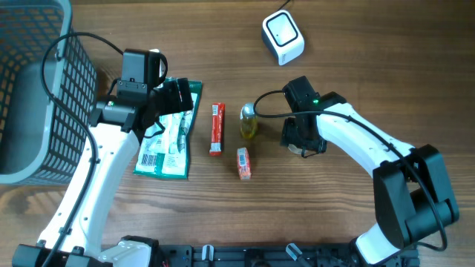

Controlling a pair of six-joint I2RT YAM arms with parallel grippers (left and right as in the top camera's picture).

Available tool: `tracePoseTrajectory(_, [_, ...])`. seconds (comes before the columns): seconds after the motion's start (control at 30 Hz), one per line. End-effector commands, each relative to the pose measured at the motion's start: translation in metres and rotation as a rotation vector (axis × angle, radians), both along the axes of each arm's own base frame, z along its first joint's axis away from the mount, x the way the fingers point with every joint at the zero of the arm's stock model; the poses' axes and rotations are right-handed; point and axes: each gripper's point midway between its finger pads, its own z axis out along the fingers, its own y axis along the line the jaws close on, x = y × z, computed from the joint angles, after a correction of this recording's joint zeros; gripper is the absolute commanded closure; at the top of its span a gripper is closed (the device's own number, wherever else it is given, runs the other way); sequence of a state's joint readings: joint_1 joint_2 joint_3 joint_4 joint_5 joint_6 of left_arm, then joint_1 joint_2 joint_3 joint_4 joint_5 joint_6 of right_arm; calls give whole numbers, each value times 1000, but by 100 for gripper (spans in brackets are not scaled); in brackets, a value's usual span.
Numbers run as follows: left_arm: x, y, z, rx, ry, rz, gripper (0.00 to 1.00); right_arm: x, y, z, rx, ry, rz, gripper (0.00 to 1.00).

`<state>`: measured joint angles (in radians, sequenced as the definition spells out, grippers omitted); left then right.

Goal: Scan the item barcode
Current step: 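Close the right gripper on the green cap and grip the container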

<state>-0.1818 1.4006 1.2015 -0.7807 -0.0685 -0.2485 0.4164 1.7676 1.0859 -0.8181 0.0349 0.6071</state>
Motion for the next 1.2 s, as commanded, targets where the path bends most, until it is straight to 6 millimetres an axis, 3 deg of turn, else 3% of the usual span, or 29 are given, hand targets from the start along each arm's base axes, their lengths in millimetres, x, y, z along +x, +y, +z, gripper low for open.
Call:
tracePoseTrajectory(0.0, [1, 1, 1, -6, -2, 2, 0, 0, -4, 1, -27, -14, -22, 42])
tracePoseTrajectory(0.23, [1, 1, 1, -6, -2, 2, 0, 4, -3, 1, -21, -27, -19, 19])
tracePoseTrajectory(0.63, [1, 1, 1, -6, -2, 2, 0, 19, 2, 19, -8, -70, 20, 0])
tracePoseTrajectory(0.83, [1, 1, 1, -6, -2, 2, 0, 24, 6, 19, 8, -88, 91, 0])
tracePoseTrajectory(1.0, [1, 1, 1, -6, -2, 2, 0, 25, 5, 19, 7, -90, 98, 23])
tracePoseTrajectory(1.17, [1, 1, 1, -6, -2, 2, 0, 24, 1, 19, 4, -80, 78, 28])
